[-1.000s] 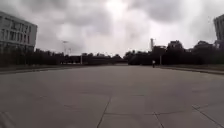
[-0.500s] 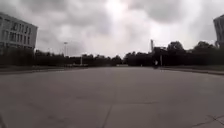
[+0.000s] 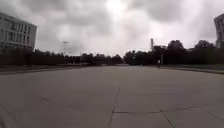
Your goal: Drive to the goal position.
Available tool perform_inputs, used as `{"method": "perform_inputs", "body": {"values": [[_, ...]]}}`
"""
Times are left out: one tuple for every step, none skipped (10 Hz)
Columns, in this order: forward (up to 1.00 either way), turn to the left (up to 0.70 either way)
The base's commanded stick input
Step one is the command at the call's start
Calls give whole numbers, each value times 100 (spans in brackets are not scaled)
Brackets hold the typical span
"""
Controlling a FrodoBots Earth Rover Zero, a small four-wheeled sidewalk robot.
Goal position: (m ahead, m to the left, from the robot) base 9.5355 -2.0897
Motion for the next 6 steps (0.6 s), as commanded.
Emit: {"method": "perform_inputs", "body": {"values": [[70,0],[70,0],[70,0],[70,0],[70,0],[70,0]]}}
